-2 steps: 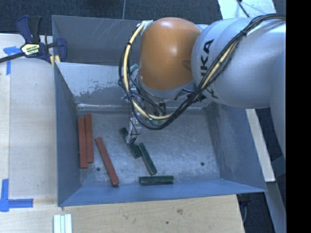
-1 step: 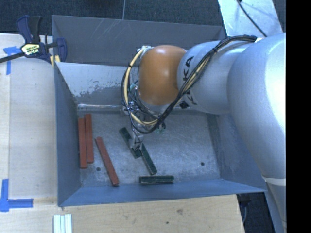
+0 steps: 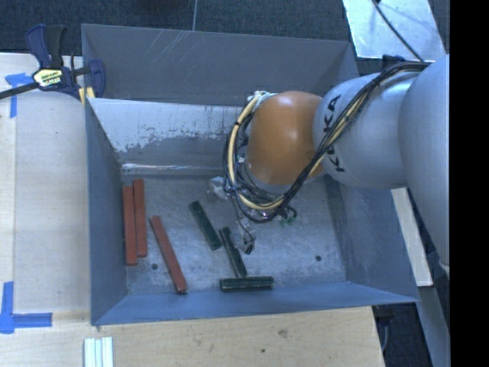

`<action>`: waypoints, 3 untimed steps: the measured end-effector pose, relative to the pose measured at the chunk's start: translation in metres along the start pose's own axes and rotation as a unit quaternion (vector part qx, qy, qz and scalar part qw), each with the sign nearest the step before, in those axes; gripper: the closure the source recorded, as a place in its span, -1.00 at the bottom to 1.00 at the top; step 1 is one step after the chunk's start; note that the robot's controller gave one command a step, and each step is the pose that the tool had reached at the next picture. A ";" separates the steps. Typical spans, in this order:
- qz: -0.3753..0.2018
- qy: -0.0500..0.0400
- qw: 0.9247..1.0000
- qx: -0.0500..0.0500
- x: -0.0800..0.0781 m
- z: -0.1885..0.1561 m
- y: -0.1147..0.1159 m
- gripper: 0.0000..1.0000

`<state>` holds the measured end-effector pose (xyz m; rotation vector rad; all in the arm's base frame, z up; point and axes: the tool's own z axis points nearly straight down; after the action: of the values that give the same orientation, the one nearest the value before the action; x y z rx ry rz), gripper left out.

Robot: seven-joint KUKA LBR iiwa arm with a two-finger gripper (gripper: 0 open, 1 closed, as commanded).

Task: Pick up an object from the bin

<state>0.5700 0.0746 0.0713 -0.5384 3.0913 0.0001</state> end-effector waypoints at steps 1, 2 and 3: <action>-0.080 0.000 0.997 0.000 0.040 0.000 0.039 -1.00; -0.079 0.001 0.997 0.000 0.040 -0.001 0.039 1.00; -0.079 0.000 0.997 0.000 0.040 0.000 0.039 -1.00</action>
Offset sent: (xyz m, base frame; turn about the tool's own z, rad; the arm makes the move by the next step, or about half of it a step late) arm -0.0519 0.0233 -0.0013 -0.1627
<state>0.5194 0.0977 0.0709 -0.7813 3.0400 0.0009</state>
